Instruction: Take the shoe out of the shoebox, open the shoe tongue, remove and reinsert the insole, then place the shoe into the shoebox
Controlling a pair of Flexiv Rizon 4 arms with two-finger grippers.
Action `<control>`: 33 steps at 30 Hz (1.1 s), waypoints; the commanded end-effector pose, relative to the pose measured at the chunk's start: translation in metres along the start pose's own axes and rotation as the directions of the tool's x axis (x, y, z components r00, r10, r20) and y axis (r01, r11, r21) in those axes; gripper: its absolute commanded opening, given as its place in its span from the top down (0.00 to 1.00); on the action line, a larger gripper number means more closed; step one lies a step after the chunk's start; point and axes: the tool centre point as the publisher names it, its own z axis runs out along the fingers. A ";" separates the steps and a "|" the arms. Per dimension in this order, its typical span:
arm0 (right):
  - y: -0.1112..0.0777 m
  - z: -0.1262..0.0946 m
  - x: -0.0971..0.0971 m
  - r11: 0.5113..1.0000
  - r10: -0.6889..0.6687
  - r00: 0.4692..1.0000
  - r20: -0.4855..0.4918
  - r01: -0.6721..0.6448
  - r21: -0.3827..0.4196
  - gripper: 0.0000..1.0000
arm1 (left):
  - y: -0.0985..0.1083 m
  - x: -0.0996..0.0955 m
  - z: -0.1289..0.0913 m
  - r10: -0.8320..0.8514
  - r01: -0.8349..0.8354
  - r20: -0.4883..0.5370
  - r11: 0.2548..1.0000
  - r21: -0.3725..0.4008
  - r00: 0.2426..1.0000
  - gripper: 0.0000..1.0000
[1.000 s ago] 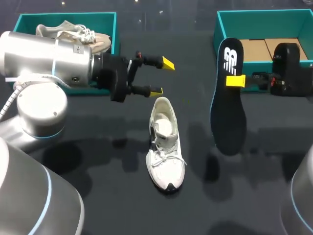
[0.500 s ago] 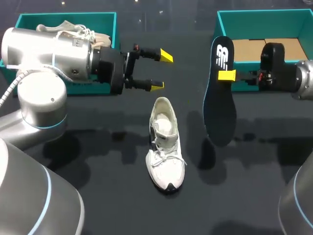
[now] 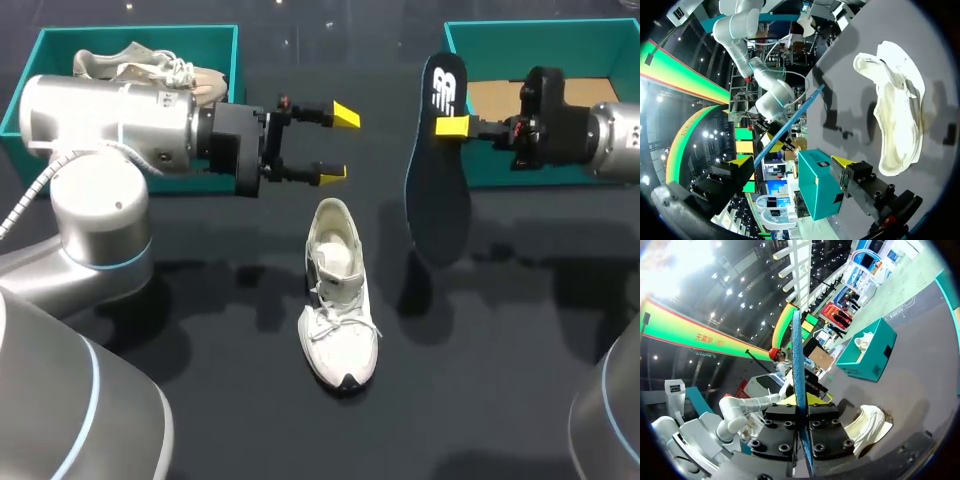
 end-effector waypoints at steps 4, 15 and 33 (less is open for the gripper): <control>0.002 0.001 -0.007 1.000 0.001 1.000 -0.015 -0.001 0.007 1.00 | 0.002 0.000 0.002 0.001 -0.001 -0.002 1.000 0.002 1.000 0.00; 0.008 0.016 -0.017 0.994 0.112 0.990 0.087 -0.111 -0.022 1.00 | 0.011 -0.011 0.000 0.061 -0.061 -0.010 0.998 -0.004 0.998 0.00; 0.022 0.026 -0.034 0.977 0.207 0.966 0.153 -0.197 -0.079 1.00 | 0.022 -0.005 -0.005 0.108 -0.108 -0.032 0.994 0.009 0.994 0.00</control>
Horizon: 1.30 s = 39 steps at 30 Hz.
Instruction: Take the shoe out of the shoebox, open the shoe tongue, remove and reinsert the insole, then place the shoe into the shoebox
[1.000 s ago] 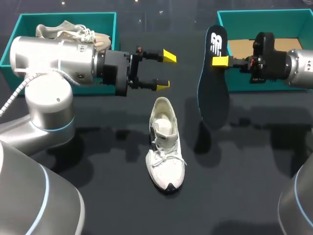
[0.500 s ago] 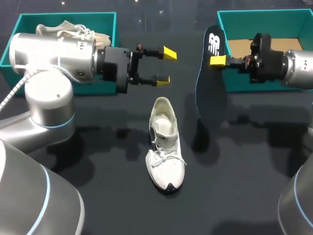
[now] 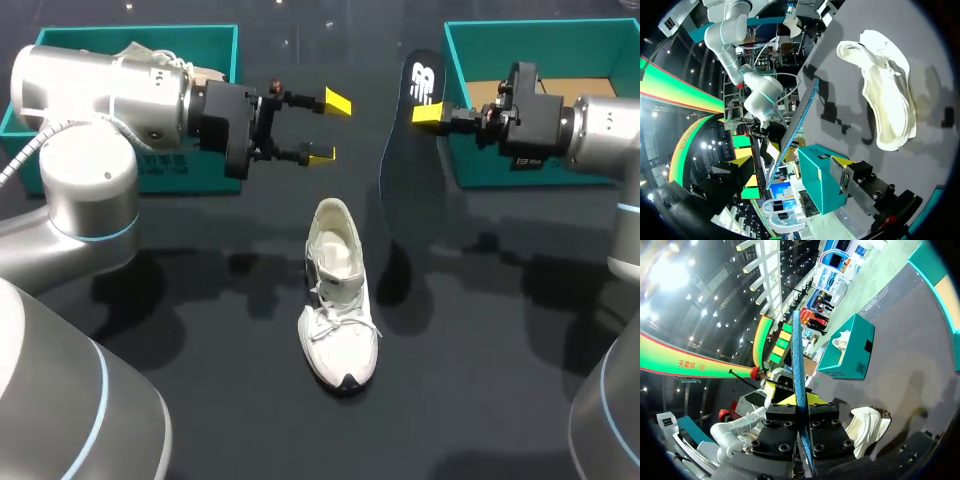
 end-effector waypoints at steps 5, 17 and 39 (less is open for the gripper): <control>0.017 0.025 -0.012 0.986 0.123 0.992 0.002 -0.122 0.113 1.00 | -0.007 0.001 0.016 0.006 -0.005 0.064 1.000 -0.014 0.998 0.00; 0.025 0.041 -0.016 0.960 0.208 0.978 0.007 -0.206 0.190 1.00 | -0.009 0.001 0.018 0.006 -0.004 0.085 1.000 -0.020 0.996 0.00; 0.001 0.058 -0.019 0.891 0.423 0.905 0.053 -0.426 0.161 1.00 | 0.003 0.012 0.048 -0.029 0.037 0.092 0.996 -0.077 0.995 0.32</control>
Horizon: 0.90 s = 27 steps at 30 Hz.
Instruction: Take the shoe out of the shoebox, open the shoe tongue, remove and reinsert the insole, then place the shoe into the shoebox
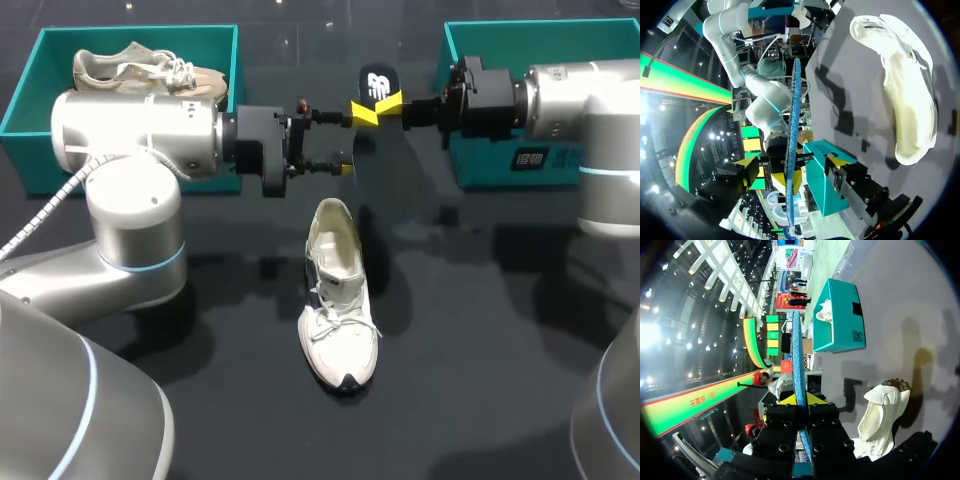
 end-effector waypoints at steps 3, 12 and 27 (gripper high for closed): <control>-0.006 0.012 -0.006 0.999 0.035 0.999 -0.008 -0.035 0.009 1.00 | 0.003 0.005 0.006 -0.006 0.006 0.000 1.000 -0.001 1.000 0.47; -0.008 0.016 -0.011 0.997 0.077 0.997 -0.001 -0.077 0.016 1.00 | -0.004 0.008 0.007 -0.003 0.003 -0.006 1.000 0.012 1.000 0.60; -0.008 0.016 -0.015 0.996 0.093 0.996 0.002 -0.093 0.002 1.00 | -0.008 0.008 0.006 0.002 -0.002 -0.020 1.000 0.010 1.000 1.00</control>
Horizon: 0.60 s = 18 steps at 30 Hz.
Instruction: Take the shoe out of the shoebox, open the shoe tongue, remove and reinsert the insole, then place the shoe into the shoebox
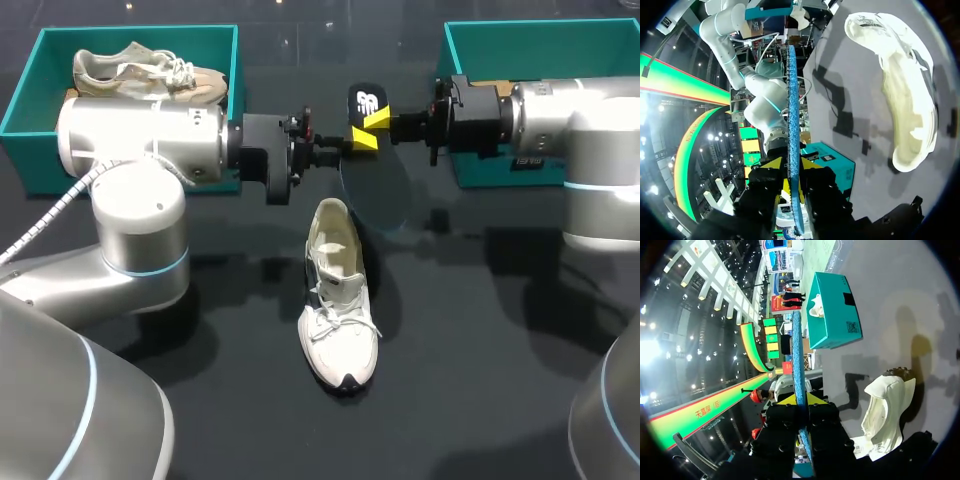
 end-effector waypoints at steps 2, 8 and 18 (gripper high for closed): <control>-0.001 0.001 0.000 1.000 0.000 1.000 0.003 0.000 0.000 1.00 | -0.001 -0.001 0.002 0.001 -0.001 -0.007 1.000 0.000 1.000 1.00; -0.001 0.001 0.000 1.000 0.000 1.000 0.003 0.000 0.000 0.93 | -0.003 -0.002 0.003 0.001 -0.001 -0.007 1.000 -0.002 1.000 1.00; -0.006 -0.019 -0.001 0.999 -0.031 0.999 -0.006 0.031 -0.021 0.00 | -0.009 0.003 -0.029 -0.037 0.034 -0.075 0.998 -0.044 0.997 1.00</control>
